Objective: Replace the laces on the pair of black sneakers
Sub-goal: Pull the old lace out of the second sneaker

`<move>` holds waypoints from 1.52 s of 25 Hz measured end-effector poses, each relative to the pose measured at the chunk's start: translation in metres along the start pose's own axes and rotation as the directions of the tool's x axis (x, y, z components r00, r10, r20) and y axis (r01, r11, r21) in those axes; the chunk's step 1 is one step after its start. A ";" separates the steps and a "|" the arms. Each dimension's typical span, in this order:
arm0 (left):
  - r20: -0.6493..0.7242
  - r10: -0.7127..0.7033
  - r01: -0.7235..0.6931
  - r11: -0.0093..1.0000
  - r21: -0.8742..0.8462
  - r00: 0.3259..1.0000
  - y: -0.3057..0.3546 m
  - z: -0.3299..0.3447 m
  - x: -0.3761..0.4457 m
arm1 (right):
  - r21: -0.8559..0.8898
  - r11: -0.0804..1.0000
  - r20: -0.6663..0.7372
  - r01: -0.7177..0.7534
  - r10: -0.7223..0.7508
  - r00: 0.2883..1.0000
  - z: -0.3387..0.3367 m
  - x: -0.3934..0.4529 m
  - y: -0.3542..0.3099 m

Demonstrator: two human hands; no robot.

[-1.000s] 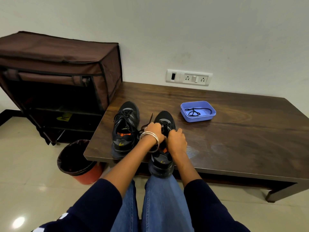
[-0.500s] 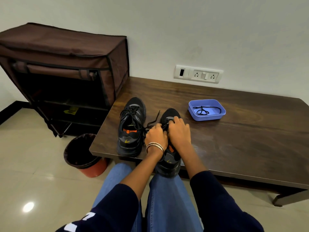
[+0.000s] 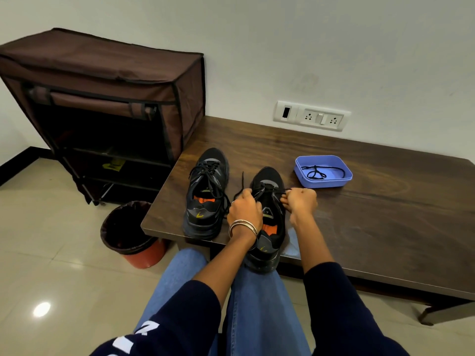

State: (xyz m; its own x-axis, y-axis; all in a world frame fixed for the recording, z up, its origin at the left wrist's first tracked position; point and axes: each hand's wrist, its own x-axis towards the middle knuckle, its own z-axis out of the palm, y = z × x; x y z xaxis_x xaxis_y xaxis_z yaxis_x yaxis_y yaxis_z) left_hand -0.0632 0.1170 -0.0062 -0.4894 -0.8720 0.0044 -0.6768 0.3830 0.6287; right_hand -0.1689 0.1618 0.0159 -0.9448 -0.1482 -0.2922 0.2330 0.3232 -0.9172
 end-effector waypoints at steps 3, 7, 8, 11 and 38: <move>0.019 -0.002 0.002 1.000 0.010 1.000 0.000 0.001 0.003 | -0.247 0.937 0.170 0.246 -0.208 0.963 0.002 -0.003 -0.009; 0.041 0.010 -0.013 0.998 0.064 0.999 -0.003 0.001 0.005 | -0.730 0.346 0.460 0.589 -0.388 0.799 0.016 -0.019 -0.011; 0.047 0.015 -0.018 0.997 0.070 0.999 -0.003 0.002 0.005 | -0.775 0.241 0.468 0.584 -0.401 0.787 0.019 -0.020 -0.008; 0.035 0.019 -0.021 0.998 0.060 0.999 -0.003 0.002 0.004 | -0.739 0.307 0.404 0.599 -0.509 0.760 0.015 -0.022 -0.004; 0.021 0.014 -0.015 0.996 0.090 1.000 -0.001 0.004 0.002 | -0.459 0.795 -0.192 0.398 -0.526 0.829 -0.017 -0.038 -0.023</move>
State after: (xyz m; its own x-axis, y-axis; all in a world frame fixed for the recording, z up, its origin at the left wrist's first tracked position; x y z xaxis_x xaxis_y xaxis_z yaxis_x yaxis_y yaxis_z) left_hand -0.0660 0.1161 -0.0095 -0.5098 -0.8603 -0.0032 -0.7160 0.4222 0.5559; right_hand -0.1420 0.1757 0.0531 -0.9497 -0.1133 0.2920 -0.2964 0.6265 -0.7209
